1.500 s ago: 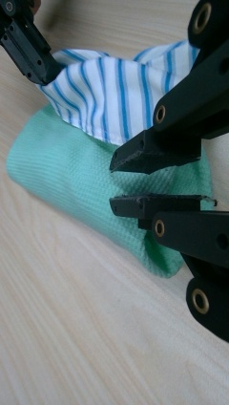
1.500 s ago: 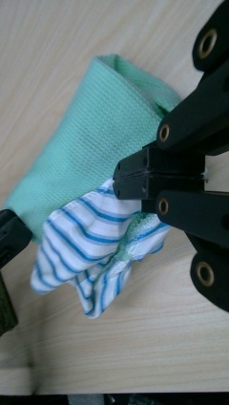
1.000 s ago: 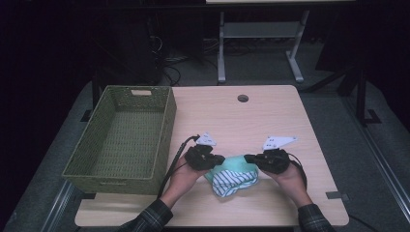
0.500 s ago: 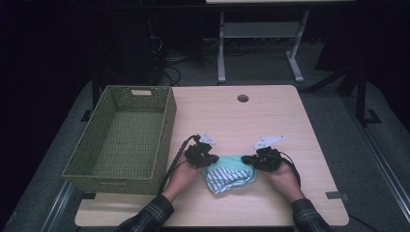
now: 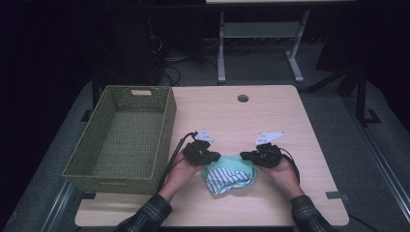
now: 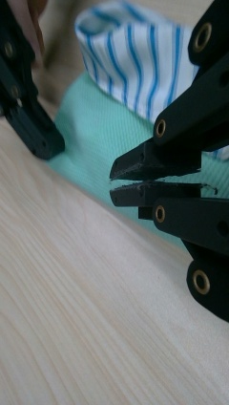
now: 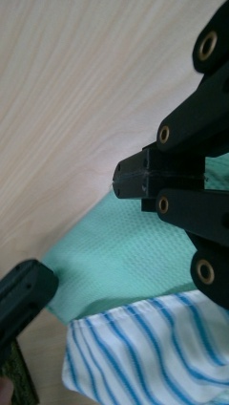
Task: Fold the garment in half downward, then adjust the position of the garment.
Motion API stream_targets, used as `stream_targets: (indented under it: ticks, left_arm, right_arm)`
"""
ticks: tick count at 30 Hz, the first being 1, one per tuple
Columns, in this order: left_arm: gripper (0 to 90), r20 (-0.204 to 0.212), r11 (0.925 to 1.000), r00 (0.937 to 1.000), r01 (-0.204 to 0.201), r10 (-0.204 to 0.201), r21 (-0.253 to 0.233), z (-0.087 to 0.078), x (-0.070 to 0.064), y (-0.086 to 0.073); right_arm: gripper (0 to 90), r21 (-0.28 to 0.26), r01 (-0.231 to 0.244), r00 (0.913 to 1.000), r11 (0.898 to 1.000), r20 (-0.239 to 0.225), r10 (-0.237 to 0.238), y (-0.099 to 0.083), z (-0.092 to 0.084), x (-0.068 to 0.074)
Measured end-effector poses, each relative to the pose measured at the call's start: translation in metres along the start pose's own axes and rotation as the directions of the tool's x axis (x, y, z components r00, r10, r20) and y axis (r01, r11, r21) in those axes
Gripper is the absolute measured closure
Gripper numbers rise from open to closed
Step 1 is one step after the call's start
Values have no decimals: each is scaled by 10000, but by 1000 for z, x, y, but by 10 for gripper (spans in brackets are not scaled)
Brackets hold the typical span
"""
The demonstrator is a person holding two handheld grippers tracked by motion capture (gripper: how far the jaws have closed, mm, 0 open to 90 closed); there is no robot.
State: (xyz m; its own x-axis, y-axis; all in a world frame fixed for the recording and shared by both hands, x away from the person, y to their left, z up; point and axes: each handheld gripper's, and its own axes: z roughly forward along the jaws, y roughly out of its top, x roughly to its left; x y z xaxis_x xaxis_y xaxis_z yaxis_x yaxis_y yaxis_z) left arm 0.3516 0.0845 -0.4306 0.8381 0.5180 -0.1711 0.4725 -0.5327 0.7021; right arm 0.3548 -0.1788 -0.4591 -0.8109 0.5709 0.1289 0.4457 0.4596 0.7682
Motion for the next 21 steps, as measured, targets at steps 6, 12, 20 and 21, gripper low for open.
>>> stream_targets:
  ticks: [6,12,20,21]
  left_arm:
    - [855,463,9994,9988,-163,177,-300,-13,-17,1]
    - [878,1147,9985,9927,-327,375,-439,-18,-39,-4]
    - [893,1665,9976,9836,-674,689,-148,-7,-61,-13]
    - [894,1702,9975,9829,-702,710,-106,-6,-62,-14]
  right_arm:
    - [898,-105,113,9999,9999,-111,-114,15,7,-4]
    - [898,65,267,9992,9996,-301,-265,28,18,-7]
    - [898,382,539,9965,9978,-661,-513,37,34,-8]
    - [898,405,571,9960,9975,-708,-542,37,37,-8]
